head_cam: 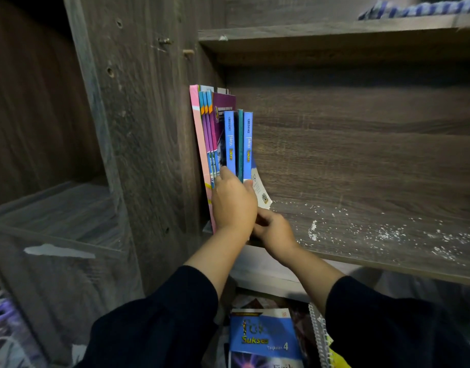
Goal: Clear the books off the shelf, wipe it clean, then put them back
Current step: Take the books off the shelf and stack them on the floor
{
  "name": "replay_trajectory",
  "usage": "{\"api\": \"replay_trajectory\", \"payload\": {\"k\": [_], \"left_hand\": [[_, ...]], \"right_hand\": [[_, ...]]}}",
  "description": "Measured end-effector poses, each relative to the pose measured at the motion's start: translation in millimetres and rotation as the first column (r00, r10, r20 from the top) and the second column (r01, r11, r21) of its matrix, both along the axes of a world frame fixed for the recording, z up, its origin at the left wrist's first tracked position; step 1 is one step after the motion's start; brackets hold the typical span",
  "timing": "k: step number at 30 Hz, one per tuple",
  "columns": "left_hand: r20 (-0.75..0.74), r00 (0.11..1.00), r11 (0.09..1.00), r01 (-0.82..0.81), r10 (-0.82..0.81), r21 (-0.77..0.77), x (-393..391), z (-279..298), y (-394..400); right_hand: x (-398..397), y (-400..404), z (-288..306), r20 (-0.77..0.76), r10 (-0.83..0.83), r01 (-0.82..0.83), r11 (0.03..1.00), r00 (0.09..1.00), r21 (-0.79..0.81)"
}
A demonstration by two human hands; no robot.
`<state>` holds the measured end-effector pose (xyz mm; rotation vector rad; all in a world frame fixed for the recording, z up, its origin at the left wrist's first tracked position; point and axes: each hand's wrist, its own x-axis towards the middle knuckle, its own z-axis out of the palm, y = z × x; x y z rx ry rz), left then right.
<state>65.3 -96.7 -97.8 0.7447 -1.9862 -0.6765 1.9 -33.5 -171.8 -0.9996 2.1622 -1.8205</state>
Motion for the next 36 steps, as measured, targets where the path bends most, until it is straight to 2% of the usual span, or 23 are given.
{"api": "replay_trajectory", "payload": {"k": [3,5,8,11,14,17,19,21,23,24,26,28,29,32,34,36], "left_hand": [[0.164,0.986,0.994,0.015,0.003,-0.108,2.4,12.3,-5.0],[0.277,0.96,0.978,0.012,0.047,-0.207,3.9,18.6,-8.2],[0.327,0.94,0.961,0.001,0.093,-0.277,3.1,23.5,-7.8],[0.317,0.947,0.968,0.037,0.046,-0.25,-3.2,26.8,-4.3],[0.19,0.979,0.989,0.091,-0.068,-0.115,-4.7,26.0,-6.7],[0.008,0.988,0.987,0.151,-0.151,0.053,2.8,28.2,-9.1],[-0.083,0.98,0.975,0.189,-0.18,0.118,11.9,37.5,-8.1],[-0.13,0.971,0.96,0.221,-0.2,0.173,21.6,48.1,-7.8],[-0.209,0.943,0.907,0.313,-0.26,0.282,33.9,56.4,-5.5],[-0.265,0.917,0.853,0.381,-0.299,0.356,41.8,59.6,-2.3],[-0.348,0.865,0.717,0.496,-0.36,0.49,55.0,58.8,2.5],[-0.337,0.843,0.609,0.537,-0.42,0.583,69.8,53.3,7.9],[-0.317,0.835,0.574,0.542,-0.45,0.614,78.3,49.7,12.2],[-0.258,0.829,0.499,0.515,-0.496,0.697,103.4,33.7,25.9],[-0.225,0.833,0.46,0.481,-0.506,0.747,116.4,21.9,34.2],[-0.186,0.84,0.427,0.435,-0.51,0.793,130.7,10.3,44.0]], "right_hand": [[-3.3,1.3,0.5,0.029,0.028,-0.029,0.999,0.999,0.015],[-5.8,4.2,0.5,0.117,0.081,-0.083,0.996,0.99,0.012],[-3.8,14.4,3.2,0.192,0.111,-0.114,0.993,0.975,0.005],[7.6,34.0,8.1,0.369,0.108,-0.121,0.993,0.923,0.012],[27.6,52.7,3.7,0.632,0.178,-0.232,0.973,0.754,0.003],[37.9,62.1,-12.4,0.835,0.277,-0.279,0.948,0.476,-0.156],[39.2,63.3,-22.9,0.87,0.379,-0.198,0.923,0.316,-0.33],[40.5,63.7,-26.5,0.849,0.477,-0.044,0.876,0.23,-0.48],[39.5,66.7,-25.0,0.802,0.553,0.125,0.8,0.227,-0.587],[38.0,71.7,-22.3,0.779,0.571,0.2,0.757,0.258,-0.622],[32.4,88.4,-16.8,0.744,0.56,0.305,0.683,0.365,-0.664],[30.3,113.3,-12.2,0.717,0.515,0.334,0.649,0.469,-0.684],[33.2,127.5,-9.9,0.729,0.481,0.33,0.672,0.487,-0.663],[44.2,166.2,-3.6,0.815,0.376,0.205,0.842,0.44,-0.5],[51.8,184.0,-1.1,0.863,0.231,0.082,0.951,0.45,-0.297],[60.7,194.7,0.9,0.859,0.125,-0.004,0.99,0.496,-0.142]]}}
